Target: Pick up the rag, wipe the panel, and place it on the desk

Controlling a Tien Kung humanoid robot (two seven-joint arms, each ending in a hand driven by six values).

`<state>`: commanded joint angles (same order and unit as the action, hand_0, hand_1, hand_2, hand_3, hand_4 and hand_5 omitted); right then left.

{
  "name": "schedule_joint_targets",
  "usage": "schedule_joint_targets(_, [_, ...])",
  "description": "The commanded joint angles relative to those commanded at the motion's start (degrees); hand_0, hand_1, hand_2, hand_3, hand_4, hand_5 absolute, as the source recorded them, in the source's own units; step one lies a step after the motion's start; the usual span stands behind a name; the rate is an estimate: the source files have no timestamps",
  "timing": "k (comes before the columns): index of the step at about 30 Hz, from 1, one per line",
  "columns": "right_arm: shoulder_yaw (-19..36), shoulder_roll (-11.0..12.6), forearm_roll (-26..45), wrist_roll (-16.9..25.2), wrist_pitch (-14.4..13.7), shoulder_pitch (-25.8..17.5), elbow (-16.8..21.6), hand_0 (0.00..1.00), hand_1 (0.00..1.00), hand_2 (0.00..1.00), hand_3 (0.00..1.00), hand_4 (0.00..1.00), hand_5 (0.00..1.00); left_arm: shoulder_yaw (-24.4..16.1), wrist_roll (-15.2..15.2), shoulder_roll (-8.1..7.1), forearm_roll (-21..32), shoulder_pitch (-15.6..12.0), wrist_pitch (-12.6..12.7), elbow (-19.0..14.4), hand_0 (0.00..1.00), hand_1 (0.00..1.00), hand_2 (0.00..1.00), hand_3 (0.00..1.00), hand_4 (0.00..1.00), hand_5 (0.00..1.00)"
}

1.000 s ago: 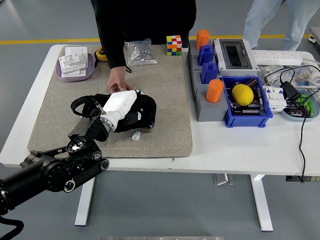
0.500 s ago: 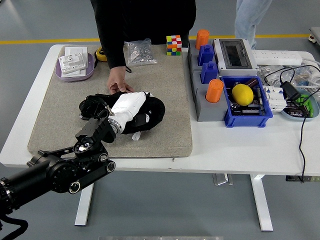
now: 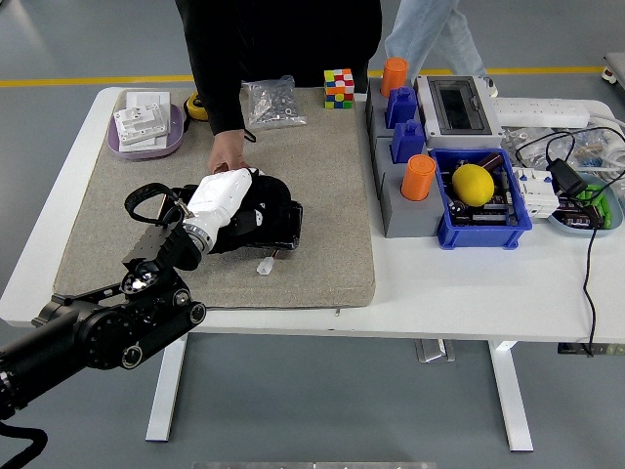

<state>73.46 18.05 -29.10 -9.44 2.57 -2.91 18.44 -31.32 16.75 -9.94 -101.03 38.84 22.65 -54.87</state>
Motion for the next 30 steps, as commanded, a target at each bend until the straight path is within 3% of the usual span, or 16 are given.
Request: schedule_joint_targets(30, [0.7, -0.2, -0.1, -0.1, 0.1, -0.5, -0.1, 0.705, 0.586, 0.680, 0.628, 0.998, 0.629, -10.5, 0.3, -4.34, -4.0, -4.7, 0.3, 1.6, 0.281, 0.210, 0.574, 0.422, 0.002, 0.002])
